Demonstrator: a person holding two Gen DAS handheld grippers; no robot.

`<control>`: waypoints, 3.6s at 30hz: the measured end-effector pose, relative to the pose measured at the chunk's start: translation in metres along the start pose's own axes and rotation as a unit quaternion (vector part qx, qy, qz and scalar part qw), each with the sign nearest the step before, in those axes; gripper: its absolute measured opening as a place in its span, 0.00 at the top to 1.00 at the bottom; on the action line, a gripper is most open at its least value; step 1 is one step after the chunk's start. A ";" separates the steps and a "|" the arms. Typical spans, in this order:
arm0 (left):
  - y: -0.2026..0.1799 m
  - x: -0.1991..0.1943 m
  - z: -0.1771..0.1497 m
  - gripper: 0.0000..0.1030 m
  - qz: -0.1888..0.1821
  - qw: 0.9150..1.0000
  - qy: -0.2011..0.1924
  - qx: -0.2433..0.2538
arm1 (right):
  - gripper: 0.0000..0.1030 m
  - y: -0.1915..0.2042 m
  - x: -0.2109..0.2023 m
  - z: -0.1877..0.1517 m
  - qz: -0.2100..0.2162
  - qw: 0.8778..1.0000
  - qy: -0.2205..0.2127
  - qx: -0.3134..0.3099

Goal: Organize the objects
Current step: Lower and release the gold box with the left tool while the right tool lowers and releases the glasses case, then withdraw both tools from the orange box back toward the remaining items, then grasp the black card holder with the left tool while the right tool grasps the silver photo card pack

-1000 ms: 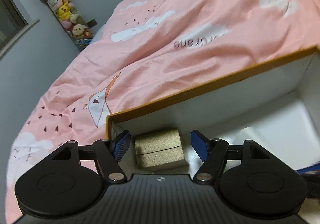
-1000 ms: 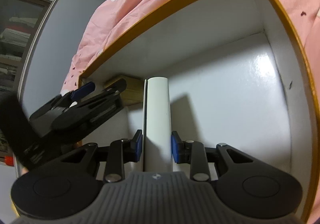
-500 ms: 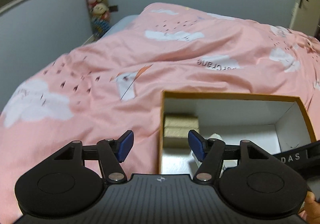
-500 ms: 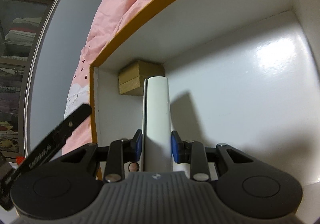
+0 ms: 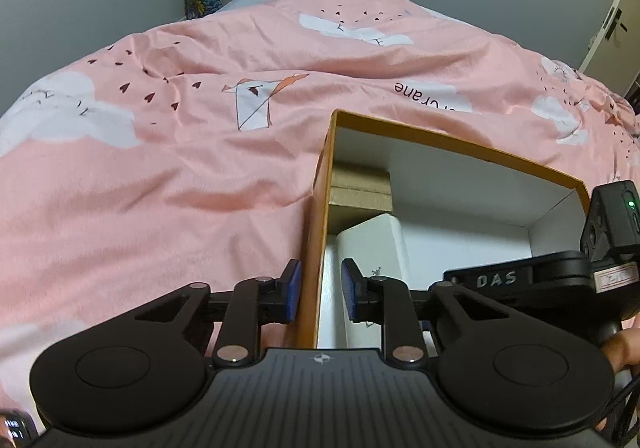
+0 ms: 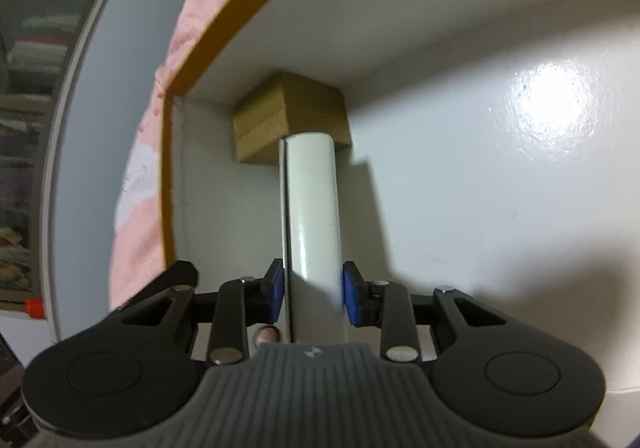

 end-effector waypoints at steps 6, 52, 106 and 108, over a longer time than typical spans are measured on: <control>0.007 0.001 -0.006 0.78 -0.001 1.000 0.000 -0.020 | 0.62 0.005 0.006 -0.005 -0.080 0.994 0.006 -0.070; -0.024 -0.097 -0.051 0.77 -0.083 0.995 -0.030 0.036 | 0.76 0.043 -0.124 -0.102 -0.138 0.941 -0.151 -0.269; -0.027 0.007 -0.134 0.56 -0.167 0.968 0.156 -0.107 | 0.57 -0.043 -0.090 -0.147 -0.219 0.944 -0.043 -0.244; -0.025 -0.010 -0.130 0.58 -0.159 0.974 0.131 -0.093 | 0.57 -0.044 -0.084 -0.146 -0.230 0.941 -0.036 -0.245</control>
Point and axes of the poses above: each gripper's, at about its wrist camera, not at the fingertips, and x roughly the way its jaws point, y to its left, z to its top, the point moved 10 cm from there along x, roughly the way its jaws point
